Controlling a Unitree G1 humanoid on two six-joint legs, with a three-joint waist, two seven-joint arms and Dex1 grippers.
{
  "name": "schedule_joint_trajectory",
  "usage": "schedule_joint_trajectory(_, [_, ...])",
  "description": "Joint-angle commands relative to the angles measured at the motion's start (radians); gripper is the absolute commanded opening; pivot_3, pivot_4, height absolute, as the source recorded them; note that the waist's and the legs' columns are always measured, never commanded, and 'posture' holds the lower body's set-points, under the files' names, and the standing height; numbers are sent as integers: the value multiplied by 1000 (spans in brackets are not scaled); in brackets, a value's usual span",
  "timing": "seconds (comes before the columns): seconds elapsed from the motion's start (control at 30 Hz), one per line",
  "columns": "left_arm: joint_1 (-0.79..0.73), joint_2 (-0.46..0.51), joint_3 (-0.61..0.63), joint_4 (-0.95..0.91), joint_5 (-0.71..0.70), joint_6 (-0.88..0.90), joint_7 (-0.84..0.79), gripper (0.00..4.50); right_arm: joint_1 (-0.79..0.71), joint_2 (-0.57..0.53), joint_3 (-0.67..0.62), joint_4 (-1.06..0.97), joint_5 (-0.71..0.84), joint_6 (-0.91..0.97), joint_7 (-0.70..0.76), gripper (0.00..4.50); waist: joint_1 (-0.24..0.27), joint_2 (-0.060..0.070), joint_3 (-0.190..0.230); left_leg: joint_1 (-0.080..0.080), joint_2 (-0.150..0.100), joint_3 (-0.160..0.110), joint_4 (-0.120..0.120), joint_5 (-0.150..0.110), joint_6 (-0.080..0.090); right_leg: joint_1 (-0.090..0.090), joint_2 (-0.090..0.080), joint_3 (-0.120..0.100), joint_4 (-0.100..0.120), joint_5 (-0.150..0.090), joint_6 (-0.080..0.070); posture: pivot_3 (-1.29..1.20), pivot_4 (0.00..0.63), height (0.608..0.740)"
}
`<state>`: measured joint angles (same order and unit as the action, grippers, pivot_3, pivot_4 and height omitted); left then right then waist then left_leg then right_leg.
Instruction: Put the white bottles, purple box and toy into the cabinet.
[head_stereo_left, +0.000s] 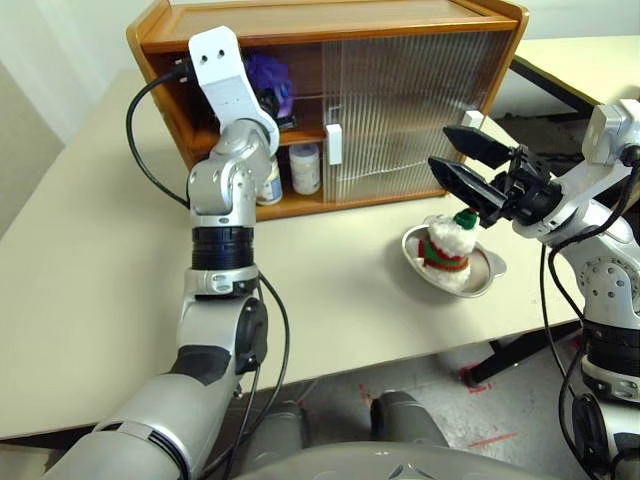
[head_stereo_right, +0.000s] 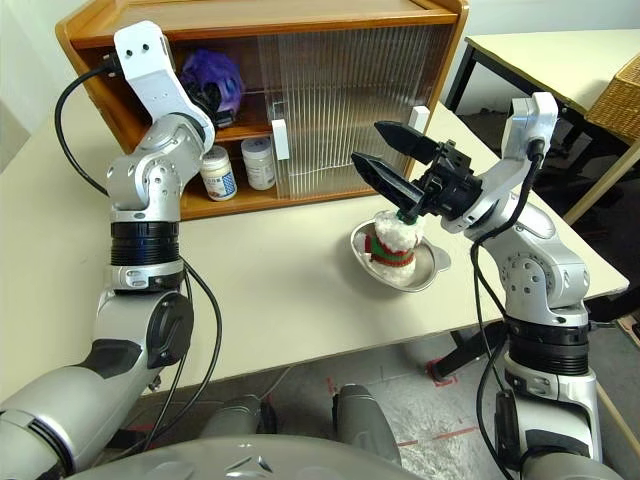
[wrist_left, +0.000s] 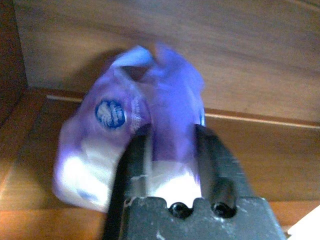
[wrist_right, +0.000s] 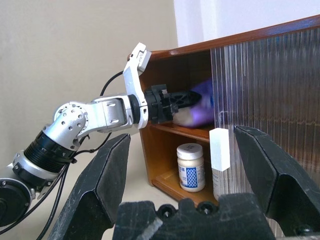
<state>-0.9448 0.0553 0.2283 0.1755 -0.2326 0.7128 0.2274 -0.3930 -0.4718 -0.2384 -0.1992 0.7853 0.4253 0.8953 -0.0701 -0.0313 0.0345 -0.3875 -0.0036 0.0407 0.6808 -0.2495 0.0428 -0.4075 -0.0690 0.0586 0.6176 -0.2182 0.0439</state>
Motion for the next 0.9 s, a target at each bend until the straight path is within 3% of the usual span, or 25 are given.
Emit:
schedule_joint_trajectory(0.03, [0, -7, 5, -23, -10, 6, -8, 2953, 0, -5, 10, -2, -4, -8, 7, 4500, 1, 0, 0, 0, 0, 0, 0, 0, 0, 0, 0, 0, 0, 0, 0, -95, 0, 740])
schedule_joint_trajectory(0.17, [-17, 6, -12, -43, -4, -8, -32, 4493, -10, -8, 16, 8, -8, -5, 13, 4500, 2, 0, 0, 0, 0, 0, 0, 0, 0, 0, 0, 0, 0, 0, 0, -87, 0, 740])
schedule_joint_trajectory(0.6, [-10, 24, -37, -114, -19, -33, -138, 4493, -40, -11, 27, 33, -10, -5, 28, 4500, 6, 0, 0, 0, 0, 0, 0, 0, 0, 0, 0, 0, 0, 0, 0, -71, 0, 740])
schedule_joint_trajectory(0.77, [39, 87, -57, -187, -70, -64, -304, 4493, -34, -17, 24, 29, -7, -2, 30, 4500, 4, 0, 0, 0, 0, 0, 0, 0, 0, 0, 0, 0, 0, 0, -1, -70, 0, 740])
schedule_joint_trajectory(0.9, [132, 201, -35, -267, -179, -34, -509, 4493, -29, -22, 23, 25, -5, 1, 30, 4500, 0, 0, 0, 1, 0, 1, 0, 0, 0, -1, 0, 1, 1, -1, -2, -68, 0, 740])
